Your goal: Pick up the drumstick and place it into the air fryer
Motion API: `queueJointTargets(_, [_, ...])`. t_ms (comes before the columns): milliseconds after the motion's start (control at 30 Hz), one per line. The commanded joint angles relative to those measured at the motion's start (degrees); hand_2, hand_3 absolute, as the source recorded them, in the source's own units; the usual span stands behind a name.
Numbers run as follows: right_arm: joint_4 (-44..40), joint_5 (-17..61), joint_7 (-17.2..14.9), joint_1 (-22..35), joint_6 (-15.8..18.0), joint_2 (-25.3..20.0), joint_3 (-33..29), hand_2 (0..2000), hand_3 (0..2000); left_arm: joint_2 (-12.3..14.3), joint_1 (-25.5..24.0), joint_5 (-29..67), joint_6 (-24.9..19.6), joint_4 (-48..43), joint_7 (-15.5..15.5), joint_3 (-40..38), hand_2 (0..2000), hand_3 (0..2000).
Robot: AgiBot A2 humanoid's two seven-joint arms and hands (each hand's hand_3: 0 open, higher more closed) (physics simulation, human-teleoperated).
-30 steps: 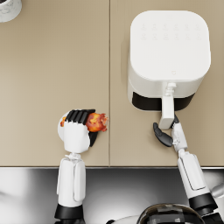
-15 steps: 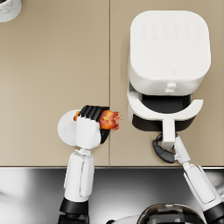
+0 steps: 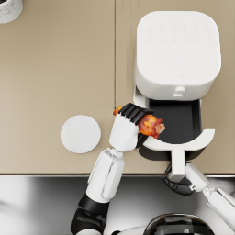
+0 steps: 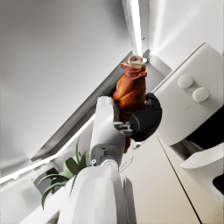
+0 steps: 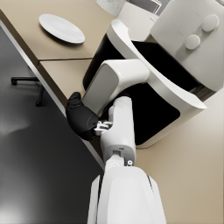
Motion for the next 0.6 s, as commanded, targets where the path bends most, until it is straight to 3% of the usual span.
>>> queueJointTargets(33, [8.5,0.0,0.0,-1.9,0.3,-11.5,2.6,2000,2000,5.1,5.3,0.0,0.0,5.1,0.0,5.4,2000,2000])
queueJointTargets(67, [9.2,0.0,0.0,-1.9,0.2,-11.0,3.5,2000,2000,-8.2,15.6,0.0,0.0,6.3,0.0,22.9,2000,2000])
queueJointTargets(100, [9.8,0.0,-0.1,-2.1,-0.2,-10.5,4.0,2000,2000,2.8,9.1,0.0,-0.1,7.9,0.0,11.4,2000,2000])
queueJointTargets(133, [10.7,0.0,-0.1,-2.1,-0.4,-10.1,5.2,2000,2000,3.2,9.9,0.0,-0.2,9.2,-0.1,12.5,2000,2000])
queueJointTargets(167, [11.6,0.0,0.0,-8.0,-0.7,-14.8,-1.0,2000,2000,3.7,10.4,0.0,-0.2,10.0,-0.1,13.0,2000,2000])
queueJointTargets(200, [3.9,0.0,-0.1,-3.6,-0.5,2.1,-0.5,2000,2000,4.2,10.7,0.0,-0.2,10.5,-0.1,13.5,2000,2000])
queueJointTargets(233, [12.6,0.0,-0.1,-2.4,0.3,-9.7,5.6,2000,2000,4.2,10.5,0.0,-0.1,10.5,-0.1,14.0,2000,2000])
queueJointTargets(367, [12.8,-0.1,0.3,-1.4,2.7,-9.2,5.8,2000,2000,5.1,10.7,0.0,-0.1,13.3,-0.1,15.2,2000,2000])
queueJointTargets(400, [12.3,-0.1,0.2,-2.1,2.8,-9.8,5.0,2000,2000,5.2,10.5,0.0,-0.1,13.6,-0.1,15.1,639,1673])
queueJointTargets(433, [12.3,-0.1,0.1,-1.1,3.0,-9.3,5.8,2000,2000,4.9,10.1,0.0,-0.5,13.1,0.0,14.9,0,1347])
queueJointTargets(567, [11.5,-0.1,0.1,-2.0,3.6,-10.4,3.4,2000,2000,2.6,6.1,0.0,-1.7,11.2,-0.1,11.5,0,40])
queueJointTargets(600, [11.1,0.0,0.1,0.7,3.9,-8.8,5.7,2000,2000,1.4,4.1,0.0,-1.4,10.1,0.0,11.1,0,0])
